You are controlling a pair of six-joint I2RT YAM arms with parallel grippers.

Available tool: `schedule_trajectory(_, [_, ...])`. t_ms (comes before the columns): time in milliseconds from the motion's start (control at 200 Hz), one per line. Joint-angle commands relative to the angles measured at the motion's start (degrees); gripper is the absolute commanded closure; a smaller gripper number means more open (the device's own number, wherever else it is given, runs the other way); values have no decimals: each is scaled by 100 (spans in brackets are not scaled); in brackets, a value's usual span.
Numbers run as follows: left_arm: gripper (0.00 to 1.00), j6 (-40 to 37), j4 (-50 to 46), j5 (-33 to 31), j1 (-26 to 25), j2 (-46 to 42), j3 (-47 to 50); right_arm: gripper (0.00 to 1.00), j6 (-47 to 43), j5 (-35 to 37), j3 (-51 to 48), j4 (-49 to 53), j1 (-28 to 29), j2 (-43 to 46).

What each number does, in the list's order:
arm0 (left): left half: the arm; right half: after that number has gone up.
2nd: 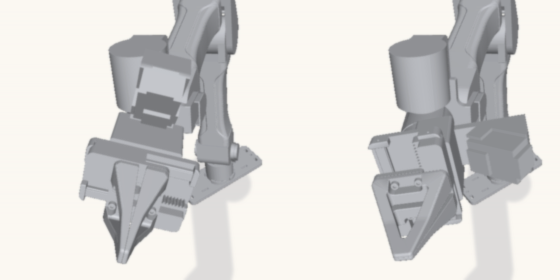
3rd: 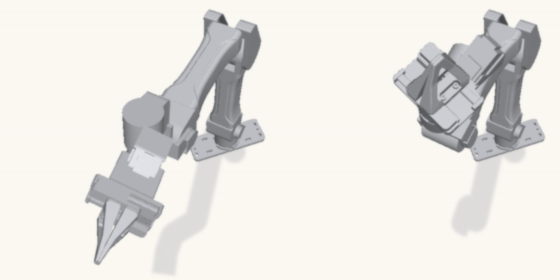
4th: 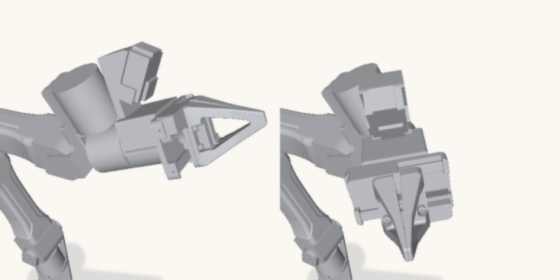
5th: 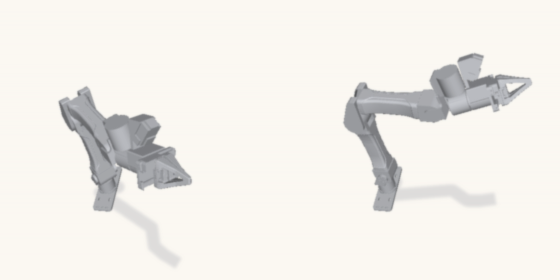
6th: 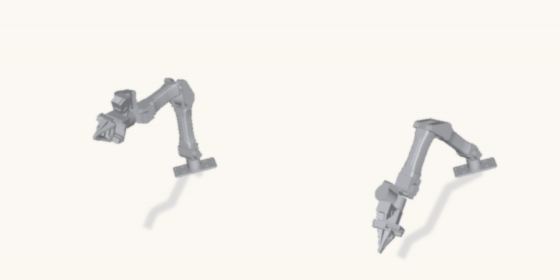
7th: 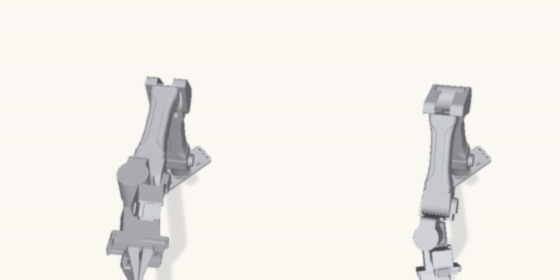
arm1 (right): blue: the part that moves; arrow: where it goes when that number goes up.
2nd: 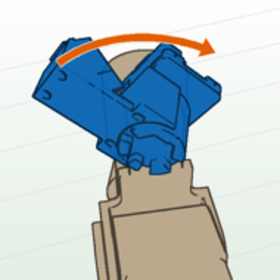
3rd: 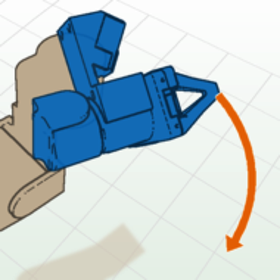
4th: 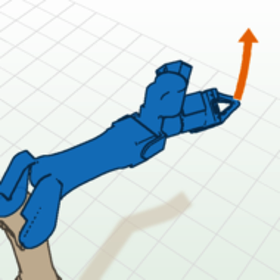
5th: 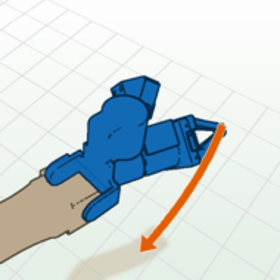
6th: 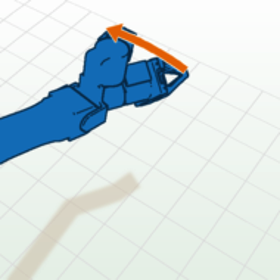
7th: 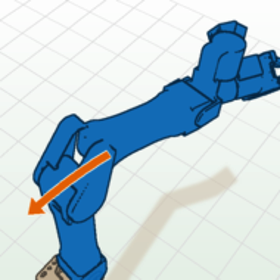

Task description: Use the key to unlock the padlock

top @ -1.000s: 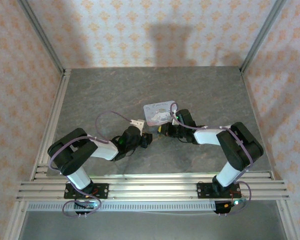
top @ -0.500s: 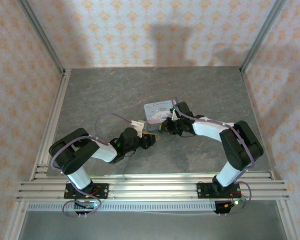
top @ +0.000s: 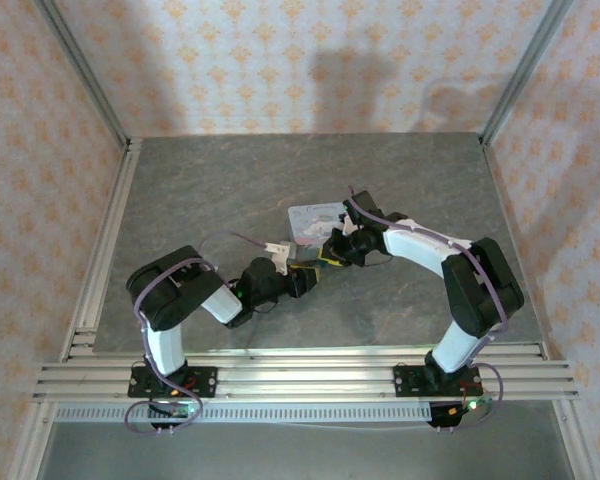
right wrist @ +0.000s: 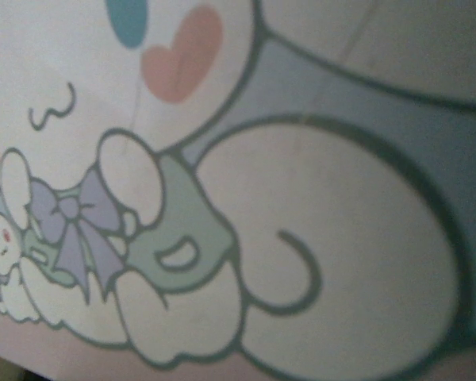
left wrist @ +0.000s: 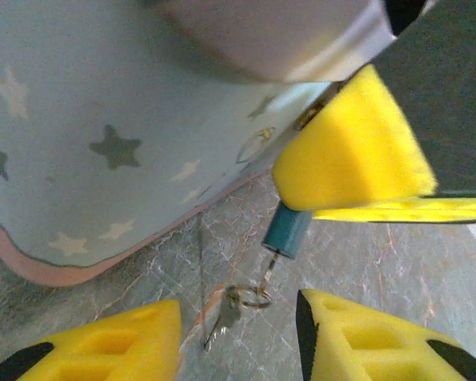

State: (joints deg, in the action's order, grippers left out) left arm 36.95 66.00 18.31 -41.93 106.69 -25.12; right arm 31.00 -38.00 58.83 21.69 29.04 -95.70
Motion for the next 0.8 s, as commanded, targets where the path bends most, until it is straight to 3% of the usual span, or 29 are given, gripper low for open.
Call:
schedule_trajectory(0, [59, 356, 782, 83, 45, 188, -104, 100, 257, -431, 137, 367, -21, -45])
schedule_trajectory(175, [63, 331, 750, 251, 45, 176, -209, 100, 330, -524, 96, 291, -21, -64])
schedule_trajectory(385, [99, 329, 615, 437, 44, 195, -326, 100, 484, -609, 6, 36, -38, -124])
schedule_trajectory(440, [100, 361, 624, 428, 47, 222, -318, 100, 511, -590, -25, -19, -38, -135])
schedule_trajectory(490, [100, 396, 618, 420, 45, 241, -324, 93, 520, -534, -66, -49, -39, -133])
schedule_trajectory(631, [100, 530, 623, 389, 46, 389, -344, 62, 653, -430, -366, -412, -38, -99])
schedule_trajectory(796, [100, 679, 708, 358, 45, 535, -370, 51, 1001, -419, -892, -1202, -39, 13])
